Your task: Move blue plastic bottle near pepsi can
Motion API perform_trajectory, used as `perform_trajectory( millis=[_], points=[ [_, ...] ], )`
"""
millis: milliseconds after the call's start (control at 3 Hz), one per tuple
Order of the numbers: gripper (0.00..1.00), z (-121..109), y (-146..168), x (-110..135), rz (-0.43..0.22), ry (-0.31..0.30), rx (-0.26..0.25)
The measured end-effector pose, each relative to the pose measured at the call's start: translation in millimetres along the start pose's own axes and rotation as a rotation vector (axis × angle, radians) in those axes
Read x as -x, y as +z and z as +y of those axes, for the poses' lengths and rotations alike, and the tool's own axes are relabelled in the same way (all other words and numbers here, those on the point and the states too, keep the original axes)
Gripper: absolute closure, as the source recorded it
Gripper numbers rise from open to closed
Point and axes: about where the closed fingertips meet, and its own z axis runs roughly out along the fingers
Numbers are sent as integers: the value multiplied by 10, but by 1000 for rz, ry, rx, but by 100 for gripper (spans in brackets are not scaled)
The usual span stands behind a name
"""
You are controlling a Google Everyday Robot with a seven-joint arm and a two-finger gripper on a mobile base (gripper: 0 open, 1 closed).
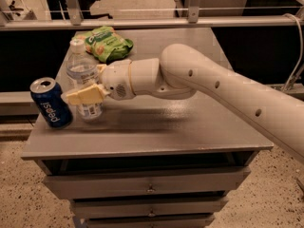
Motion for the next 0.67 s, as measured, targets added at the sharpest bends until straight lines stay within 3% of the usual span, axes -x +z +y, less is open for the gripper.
perform_trajectory(
  millis=[333,667],
  points=[
    [0,24,21,-8,-15,10,5],
    [0,31,13,2,-19,11,2]
  ],
)
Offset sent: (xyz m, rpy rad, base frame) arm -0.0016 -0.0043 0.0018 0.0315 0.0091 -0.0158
